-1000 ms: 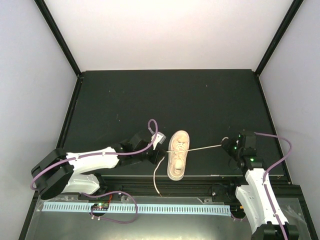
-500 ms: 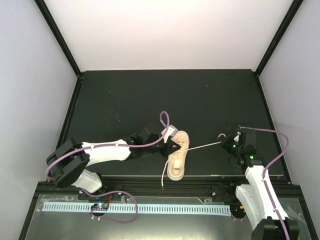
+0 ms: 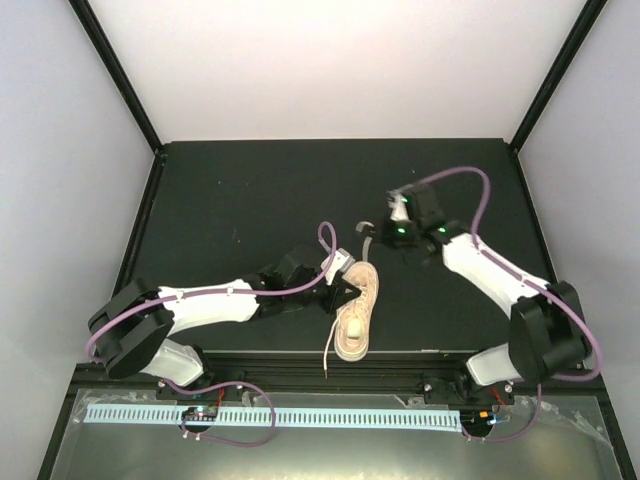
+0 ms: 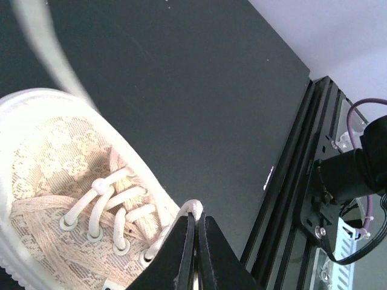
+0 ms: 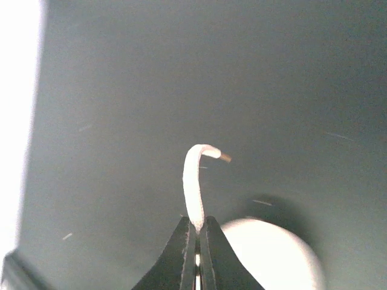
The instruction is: Tie the shoes
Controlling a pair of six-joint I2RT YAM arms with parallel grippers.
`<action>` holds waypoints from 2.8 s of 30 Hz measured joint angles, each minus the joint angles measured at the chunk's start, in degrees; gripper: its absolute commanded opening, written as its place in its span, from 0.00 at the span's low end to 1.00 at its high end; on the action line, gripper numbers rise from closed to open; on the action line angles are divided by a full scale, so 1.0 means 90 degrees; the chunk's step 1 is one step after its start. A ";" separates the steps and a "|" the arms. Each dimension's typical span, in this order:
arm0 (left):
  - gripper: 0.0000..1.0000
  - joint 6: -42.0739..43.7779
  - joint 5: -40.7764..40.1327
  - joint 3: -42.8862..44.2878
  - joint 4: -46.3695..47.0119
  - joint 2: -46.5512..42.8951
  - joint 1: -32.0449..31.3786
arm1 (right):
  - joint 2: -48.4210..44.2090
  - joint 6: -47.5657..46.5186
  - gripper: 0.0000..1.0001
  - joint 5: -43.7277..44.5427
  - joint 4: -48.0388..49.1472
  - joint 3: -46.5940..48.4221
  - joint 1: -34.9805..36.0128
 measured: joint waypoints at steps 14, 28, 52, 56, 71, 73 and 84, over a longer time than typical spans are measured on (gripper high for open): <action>0.01 -0.0002 -0.0141 -0.0109 0.0002 -0.0291 -0.0002 | -0.0882 -0.0517 0.80 -0.0726 0.0568 -0.0413 0.0855; 0.02 -0.0005 -0.0189 -0.0102 -0.0112 -0.0270 -0.0002 | -0.3259 -0.0993 0.75 -0.1326 0.2679 -0.3587 0.1316; 0.02 -0.0010 -0.0211 0.0080 -0.0284 -0.0087 -0.0002 | -0.2198 -0.1722 0.70 0.1241 0.2686 -0.3361 0.3337; 0.02 -0.0012 -0.0216 0.0085 -0.0287 -0.0068 -0.0002 | -0.1950 -0.1724 0.63 0.1401 0.2834 -0.3208 0.3439; 0.02 -0.0015 -0.0369 0.0109 -0.0260 -0.0068 0.0002 | -0.1705 -0.1540 0.15 0.1809 0.2980 -0.3150 0.3536; 0.02 -0.0015 -0.0376 0.0109 -0.0260 -0.0068 0.0002 | -0.1705 -0.1491 0.09 0.1870 0.2963 -0.3150 0.3536; 0.50 0.0053 -0.0624 0.0119 -0.0702 -0.0109 0.0005 | -0.1727 -0.1387 0.02 0.2118 0.2987 -0.3150 0.3531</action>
